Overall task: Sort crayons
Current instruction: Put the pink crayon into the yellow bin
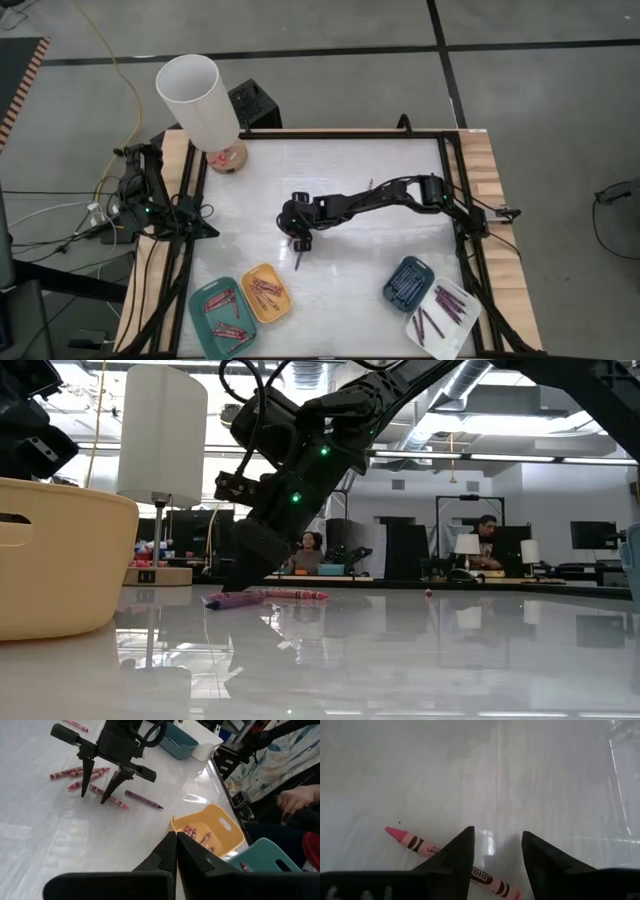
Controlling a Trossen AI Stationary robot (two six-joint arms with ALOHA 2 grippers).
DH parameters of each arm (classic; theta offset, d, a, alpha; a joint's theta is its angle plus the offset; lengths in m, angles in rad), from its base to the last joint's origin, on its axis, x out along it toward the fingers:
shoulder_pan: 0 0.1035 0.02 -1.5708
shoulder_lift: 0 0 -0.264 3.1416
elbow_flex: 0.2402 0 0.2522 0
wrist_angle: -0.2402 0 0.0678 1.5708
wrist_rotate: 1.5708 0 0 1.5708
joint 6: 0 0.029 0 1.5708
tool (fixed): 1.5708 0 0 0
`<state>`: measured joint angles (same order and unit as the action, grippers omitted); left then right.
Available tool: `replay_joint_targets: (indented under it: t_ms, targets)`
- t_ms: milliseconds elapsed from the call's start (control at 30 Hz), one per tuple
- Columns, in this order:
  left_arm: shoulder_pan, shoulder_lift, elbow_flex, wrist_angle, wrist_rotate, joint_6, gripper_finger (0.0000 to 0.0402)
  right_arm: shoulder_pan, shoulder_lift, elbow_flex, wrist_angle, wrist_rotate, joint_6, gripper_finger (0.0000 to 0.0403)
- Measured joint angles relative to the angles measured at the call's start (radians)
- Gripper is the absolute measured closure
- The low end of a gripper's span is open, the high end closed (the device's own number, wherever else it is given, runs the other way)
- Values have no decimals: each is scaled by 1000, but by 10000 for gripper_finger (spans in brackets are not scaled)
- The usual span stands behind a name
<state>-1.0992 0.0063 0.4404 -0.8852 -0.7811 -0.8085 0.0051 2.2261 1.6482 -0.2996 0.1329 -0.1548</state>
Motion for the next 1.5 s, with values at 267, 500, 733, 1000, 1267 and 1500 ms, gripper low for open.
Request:
replay_joint_targets:
  t_ms: [267, 500, 733, 1000, 1267, 1500]
  targets:
    - [0, 0, 0, 1, 0, 0, 401, 17, -63, 84, -123, 0, -145, 227]
    - [0, 0, 0, 0, 15, 0, 401, 43, -76, 144, -333, -27, -331, 227]
    - [0, 0, 0, 1, 17, 0, 401, 50, -62, 146, -473, -56, -396, 227]
    - [0, 0, 0, 0, 16, 0, 401, 50, -57, 147, -502, -57, -398, 227]
    - [0, 0, 0, 0, 16, 0, 401, 80, -51, 147, -588, -57, -401, 227]
    - [0, 0, 0, 0, 16, 0, 401, 100, -40, 146, -691, -51, -397, 227]
